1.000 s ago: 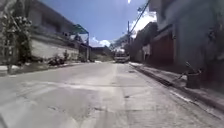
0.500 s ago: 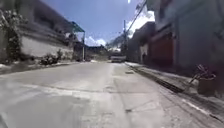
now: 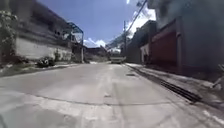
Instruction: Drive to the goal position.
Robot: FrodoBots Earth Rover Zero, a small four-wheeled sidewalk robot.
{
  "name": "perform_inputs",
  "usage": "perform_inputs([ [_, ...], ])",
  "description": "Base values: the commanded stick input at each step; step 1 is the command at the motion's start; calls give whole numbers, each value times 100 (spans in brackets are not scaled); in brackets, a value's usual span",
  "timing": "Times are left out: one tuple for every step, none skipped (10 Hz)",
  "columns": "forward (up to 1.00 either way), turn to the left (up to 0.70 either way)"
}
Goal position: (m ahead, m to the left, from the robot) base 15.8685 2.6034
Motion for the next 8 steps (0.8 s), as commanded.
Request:
perform_inputs([
  [85,0],
  [85,0],
  [85,0],
  [85,0],
  [85,0],
  [85,0],
  [85,1],
  [85,0],
])
